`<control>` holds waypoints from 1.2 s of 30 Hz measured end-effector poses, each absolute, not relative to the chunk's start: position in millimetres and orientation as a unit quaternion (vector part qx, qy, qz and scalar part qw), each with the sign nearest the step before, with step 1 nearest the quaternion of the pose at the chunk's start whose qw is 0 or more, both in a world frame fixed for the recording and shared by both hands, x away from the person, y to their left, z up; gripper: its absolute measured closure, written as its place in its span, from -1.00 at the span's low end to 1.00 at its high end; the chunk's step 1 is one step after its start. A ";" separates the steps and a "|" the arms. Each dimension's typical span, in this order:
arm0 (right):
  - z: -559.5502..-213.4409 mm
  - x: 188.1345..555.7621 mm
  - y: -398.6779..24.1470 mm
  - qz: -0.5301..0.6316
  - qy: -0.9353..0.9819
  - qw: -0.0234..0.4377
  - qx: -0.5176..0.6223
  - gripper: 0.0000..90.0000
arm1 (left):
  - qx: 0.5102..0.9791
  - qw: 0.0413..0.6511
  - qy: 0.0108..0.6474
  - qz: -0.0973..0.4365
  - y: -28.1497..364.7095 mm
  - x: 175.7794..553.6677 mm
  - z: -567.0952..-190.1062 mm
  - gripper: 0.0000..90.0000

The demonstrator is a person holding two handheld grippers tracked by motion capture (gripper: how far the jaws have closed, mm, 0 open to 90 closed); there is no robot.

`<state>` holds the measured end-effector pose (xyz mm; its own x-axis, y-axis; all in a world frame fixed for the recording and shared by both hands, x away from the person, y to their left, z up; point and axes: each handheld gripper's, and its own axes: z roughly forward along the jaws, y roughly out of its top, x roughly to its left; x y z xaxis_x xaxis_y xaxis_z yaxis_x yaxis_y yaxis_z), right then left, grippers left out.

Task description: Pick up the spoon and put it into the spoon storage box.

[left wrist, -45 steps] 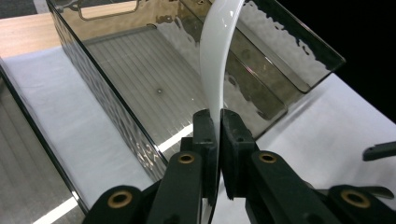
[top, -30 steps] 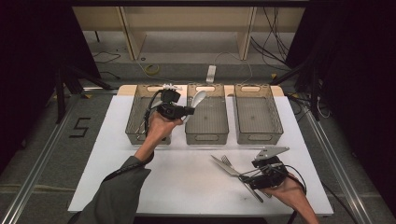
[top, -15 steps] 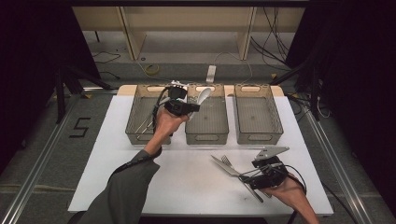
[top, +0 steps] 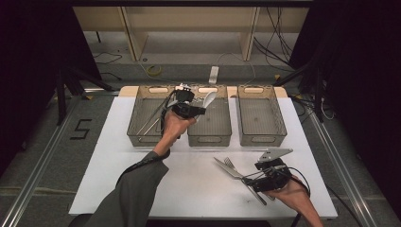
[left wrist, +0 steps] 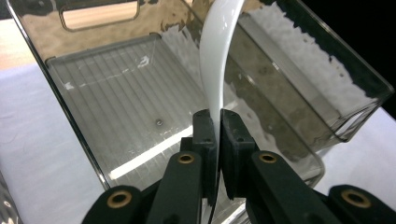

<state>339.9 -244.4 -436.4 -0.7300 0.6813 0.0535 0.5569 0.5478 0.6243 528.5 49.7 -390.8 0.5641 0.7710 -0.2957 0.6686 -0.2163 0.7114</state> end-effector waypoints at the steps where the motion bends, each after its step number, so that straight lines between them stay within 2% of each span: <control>1: -436.3 339.8 -244.5 0.318 0.874 0.098 0.354 -0.39 | 0.780 0.419 0.461 0.059 48.8 529.0 -391.9 0.88; 24: -437.7 339.9 -243.7 0.316 0.876 0.093 0.352 -0.39 | 0.783 0.399 0.471 0.071 34.0 537.2 -404.9 0.84; 27: -437.3 339.8 -244.2 0.316 0.875 0.094 0.354 -0.39 | 0.766 0.421 0.479 0.083 35.7 537.4 -398.7 0.67; 30: -436.9 339.6 -244.3 0.318 0.874 0.094 0.354 -0.39 | 0.772 0.421 0.467 0.092 35.6 534.8 -391.5 0.64; 36: -436.4 339.6 -244.9 0.316 0.875 0.094 0.354 -0.39 | 0.778 0.429 0.454 0.071 38.9 528.7 -380.6 0.33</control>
